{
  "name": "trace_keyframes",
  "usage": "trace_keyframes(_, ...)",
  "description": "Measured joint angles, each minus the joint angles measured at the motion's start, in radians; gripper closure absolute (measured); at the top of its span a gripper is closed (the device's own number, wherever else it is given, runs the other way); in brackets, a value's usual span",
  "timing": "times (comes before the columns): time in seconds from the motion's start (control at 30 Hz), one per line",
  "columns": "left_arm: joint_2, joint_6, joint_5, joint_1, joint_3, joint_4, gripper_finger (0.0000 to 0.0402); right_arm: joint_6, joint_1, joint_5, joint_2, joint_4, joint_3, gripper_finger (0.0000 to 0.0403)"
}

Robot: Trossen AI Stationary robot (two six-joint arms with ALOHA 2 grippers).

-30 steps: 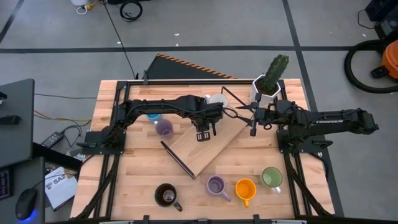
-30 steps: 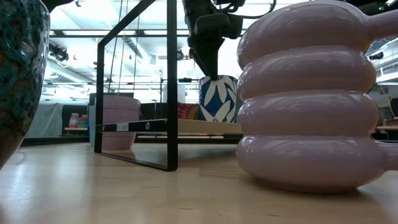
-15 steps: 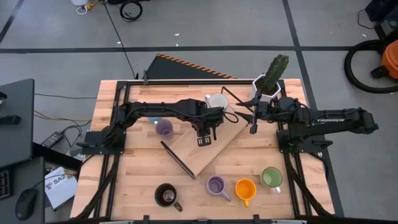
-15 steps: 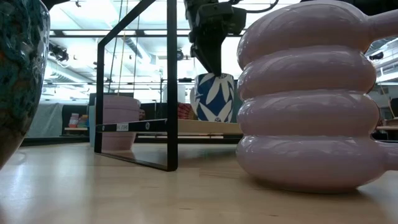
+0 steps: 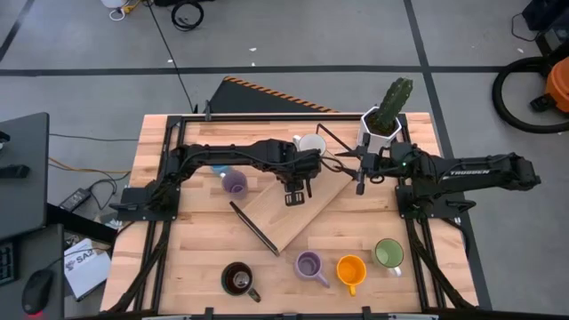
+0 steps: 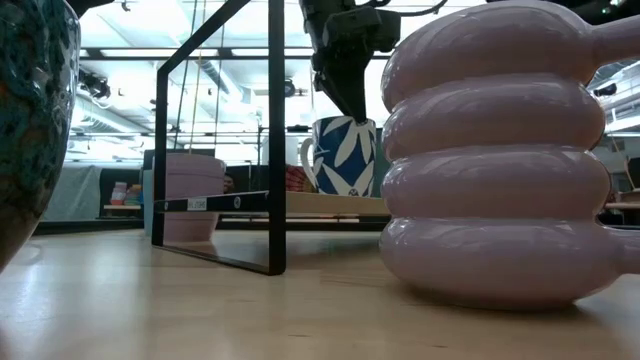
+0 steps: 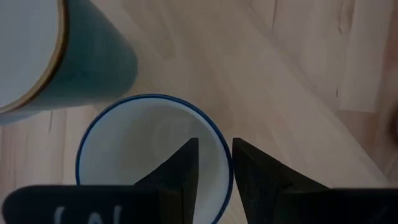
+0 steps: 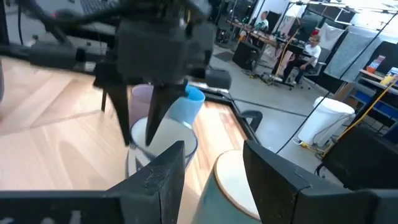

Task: Place coffee mugs
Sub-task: Put the blue mug on the shelf

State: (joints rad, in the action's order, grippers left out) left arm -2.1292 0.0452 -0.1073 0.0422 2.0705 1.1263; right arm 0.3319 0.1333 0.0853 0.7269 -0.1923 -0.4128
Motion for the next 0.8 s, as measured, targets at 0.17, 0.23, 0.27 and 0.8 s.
trace_keyframes(0.17, 0.0, 0.018, 0.043, 0.005, 0.0, 0.005, 0.0298, 0.034, 0.0, 0.0, 0.0, -0.033, 0.004, 0.0234)
trace_keyframes(0.23, 0.0, 0.022, 0.048, 0.004, 0.0, 0.005, 0.0298, 0.037, 0.0, 0.0, 0.0, -0.043, 0.004, 0.0234)
trace_keyframes(0.27, 0.0, 0.023, 0.048, 0.003, 0.0, 0.006, 0.0298, 0.038, 0.0, -0.002, 0.0, -0.048, 0.004, 0.0234)
trace_keyframes(0.8, 0.0, 0.045, 0.025, -0.014, 0.0, 0.005, 0.0244, 0.02, 0.0, -0.034, 0.0, -0.031, 0.004, 0.0234)
